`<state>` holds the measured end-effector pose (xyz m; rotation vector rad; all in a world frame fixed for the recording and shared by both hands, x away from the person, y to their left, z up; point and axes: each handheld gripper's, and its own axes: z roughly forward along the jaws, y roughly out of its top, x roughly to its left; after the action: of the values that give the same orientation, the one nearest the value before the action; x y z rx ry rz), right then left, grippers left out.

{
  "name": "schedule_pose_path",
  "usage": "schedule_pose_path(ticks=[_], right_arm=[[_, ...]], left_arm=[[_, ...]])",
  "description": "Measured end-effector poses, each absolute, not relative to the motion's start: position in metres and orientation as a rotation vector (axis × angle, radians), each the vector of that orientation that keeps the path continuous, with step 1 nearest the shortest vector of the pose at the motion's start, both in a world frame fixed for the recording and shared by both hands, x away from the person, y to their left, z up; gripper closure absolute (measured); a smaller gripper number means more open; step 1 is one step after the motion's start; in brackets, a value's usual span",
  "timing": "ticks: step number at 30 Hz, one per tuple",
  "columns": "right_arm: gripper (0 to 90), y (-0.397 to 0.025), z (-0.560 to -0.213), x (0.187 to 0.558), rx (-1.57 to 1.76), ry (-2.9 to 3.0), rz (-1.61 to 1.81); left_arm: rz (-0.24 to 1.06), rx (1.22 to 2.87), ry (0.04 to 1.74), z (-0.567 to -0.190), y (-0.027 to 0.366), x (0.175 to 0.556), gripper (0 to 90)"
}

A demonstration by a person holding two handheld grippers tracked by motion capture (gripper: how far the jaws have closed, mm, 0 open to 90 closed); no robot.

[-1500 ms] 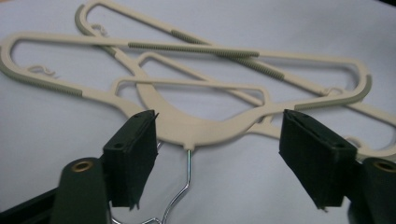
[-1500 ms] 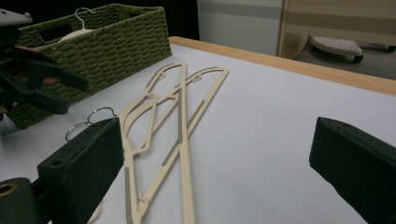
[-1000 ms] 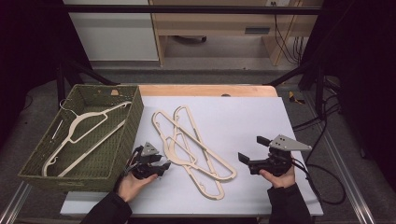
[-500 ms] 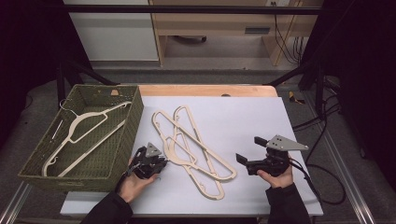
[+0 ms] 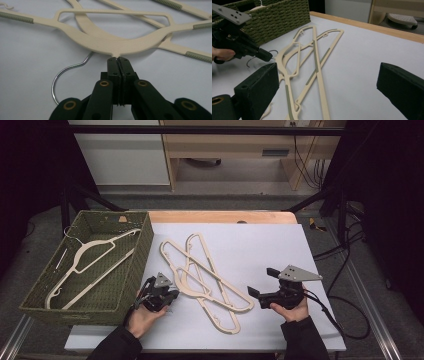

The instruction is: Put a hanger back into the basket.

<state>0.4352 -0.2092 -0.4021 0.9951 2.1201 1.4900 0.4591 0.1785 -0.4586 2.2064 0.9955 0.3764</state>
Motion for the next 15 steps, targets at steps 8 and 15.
schedule_pose_path(ticks=[8,15], right_arm=[[6.2,-0.185,-0.404,0.437,0.92,2.197,1.49],[8.5,-0.158,-0.406,0.439,0.864,2.253,1.511]], left_arm=[[0.399,2.208,0.977,-0.432,0.178,0.449,88.7],[0.415,2.228,0.967,-0.413,0.174,0.444,88.7]])
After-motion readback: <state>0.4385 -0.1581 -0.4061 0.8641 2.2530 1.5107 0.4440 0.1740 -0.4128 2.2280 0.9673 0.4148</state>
